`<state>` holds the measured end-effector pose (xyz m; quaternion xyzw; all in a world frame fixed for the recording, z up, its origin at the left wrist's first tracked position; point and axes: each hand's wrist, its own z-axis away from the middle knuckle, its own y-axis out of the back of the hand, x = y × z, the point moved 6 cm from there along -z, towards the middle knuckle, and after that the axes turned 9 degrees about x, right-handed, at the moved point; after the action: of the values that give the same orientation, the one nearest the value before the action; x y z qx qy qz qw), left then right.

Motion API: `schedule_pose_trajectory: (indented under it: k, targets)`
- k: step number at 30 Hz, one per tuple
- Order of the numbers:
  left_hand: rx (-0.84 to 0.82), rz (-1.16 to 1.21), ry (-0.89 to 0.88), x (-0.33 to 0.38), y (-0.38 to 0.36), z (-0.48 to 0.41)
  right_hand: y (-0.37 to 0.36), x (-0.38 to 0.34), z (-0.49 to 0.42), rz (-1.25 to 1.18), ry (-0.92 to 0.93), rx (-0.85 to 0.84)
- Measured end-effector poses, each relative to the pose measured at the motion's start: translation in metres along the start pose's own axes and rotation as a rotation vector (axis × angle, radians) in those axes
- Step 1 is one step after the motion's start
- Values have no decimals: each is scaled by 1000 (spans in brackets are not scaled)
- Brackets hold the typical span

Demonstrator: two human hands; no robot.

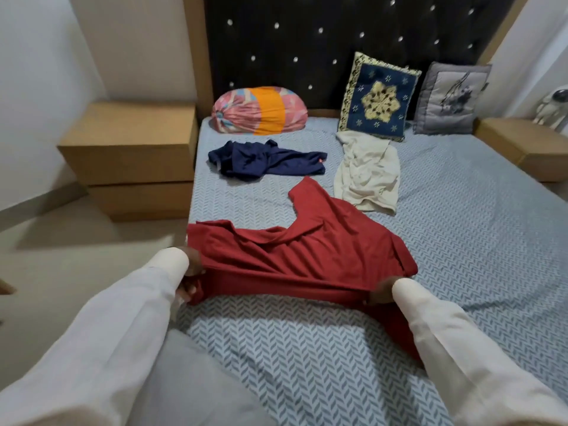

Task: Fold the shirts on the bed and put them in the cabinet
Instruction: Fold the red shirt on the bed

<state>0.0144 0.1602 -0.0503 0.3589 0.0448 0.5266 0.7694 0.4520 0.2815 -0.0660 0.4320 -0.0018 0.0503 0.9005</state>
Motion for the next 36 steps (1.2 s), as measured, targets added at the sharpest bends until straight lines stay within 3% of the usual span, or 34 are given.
schedule_pose_trajectory:
  k: [3,6,8,10,12,16,19,21,24,26,30,36]
  targets:
    - [16,673,-66,58,17,-10,54,8,-16,-476,-90,164]
    - [35,1151,-366,151,71,8,130,3,-36,-1374,-161,271]
    - [50,1347,-562,215,129,42,213,-4,-37,-1670,-36,442]
    - [67,1461,-712,266,186,73,297,-7,-18,-1777,116,684]
    - [117,1517,-802,294,232,99,355,0,1,-1731,203,856]
    - [234,1482,-910,318,268,134,412,29,41,-1351,153,1215]
    - [431,1321,-901,307,266,126,417,38,50,-905,38,1324]
    - [630,1124,-868,280,262,104,403,46,47,-667,-5,1307]
    - [1016,439,-820,238,238,67,365,62,31,-314,-44,1123]
    - [1117,134,-792,205,197,54,324,74,26,-128,-91,977]
    - [929,-190,-809,135,105,42,230,95,28,-2,-95,869]
    - [521,-627,-818,40,-10,43,81,125,19,-195,-107,746]
